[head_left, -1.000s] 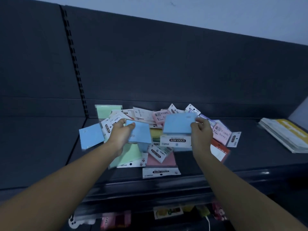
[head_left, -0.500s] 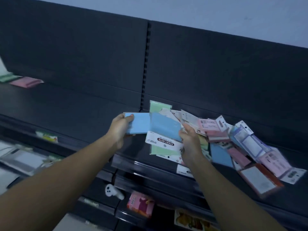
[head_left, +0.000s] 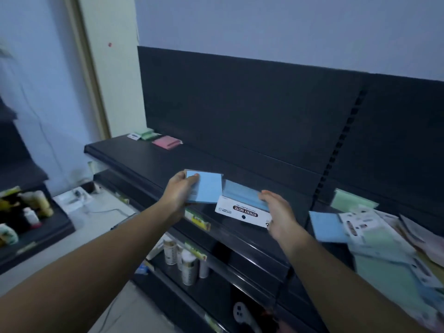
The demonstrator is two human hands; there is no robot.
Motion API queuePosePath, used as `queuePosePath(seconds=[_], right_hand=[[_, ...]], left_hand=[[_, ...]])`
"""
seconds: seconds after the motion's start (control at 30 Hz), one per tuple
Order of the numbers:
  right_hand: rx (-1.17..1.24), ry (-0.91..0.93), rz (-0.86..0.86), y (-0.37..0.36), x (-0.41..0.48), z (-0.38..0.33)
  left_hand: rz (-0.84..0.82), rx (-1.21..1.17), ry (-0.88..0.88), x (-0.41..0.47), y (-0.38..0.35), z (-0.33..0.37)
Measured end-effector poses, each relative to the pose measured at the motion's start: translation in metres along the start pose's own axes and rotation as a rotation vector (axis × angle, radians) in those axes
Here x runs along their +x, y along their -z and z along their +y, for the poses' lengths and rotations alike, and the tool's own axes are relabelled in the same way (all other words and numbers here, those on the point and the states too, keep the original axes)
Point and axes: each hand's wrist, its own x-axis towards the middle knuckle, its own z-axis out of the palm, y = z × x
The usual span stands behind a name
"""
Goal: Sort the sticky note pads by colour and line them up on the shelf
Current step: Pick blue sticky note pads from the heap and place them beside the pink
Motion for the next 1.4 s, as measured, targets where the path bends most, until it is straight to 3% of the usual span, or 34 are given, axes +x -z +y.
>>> queuePosePath(seconds=[0.27, 0.47, 0.67, 0.87, 1.0, 1.27, 1.4], right_hand=[[0.261, -0.016, -0.112, -0.125, 0.026, 0.025], [0.107, -0.134, -0.079, -0.168, 0.056, 0.028], [0.085, -0.167, 0.004, -0.208, 0.123, 0.028], [0.168, -0.187, -0.156, -0.246, 0.186, 0.015], [0.276, -0.184, -0.148, -0.262, 0.219, 0.01], [0.434, -0.265, -0.285, -0.291, 0.255, 0.011], [0.278, -0.279, -0.305, -0.295, 0.271, 0.011]], left_hand=[[0.104, -0.014, 0.013, 0.068, 0.11, 0.002], [0.085, -0.01, 0.042, 0.118, 0.139, -0.004], [0.1, 0.001, 0.05, 0.185, 0.14, -0.01], [0.017, -0.158, 0.192, 0.256, 0.123, -0.002], [-0.024, -0.252, 0.216, 0.297, 0.107, -0.001], [-0.132, -0.17, 0.291, 0.353, 0.078, -0.009], [-0.119, -0.059, 0.271, 0.386, 0.077, -0.014]])
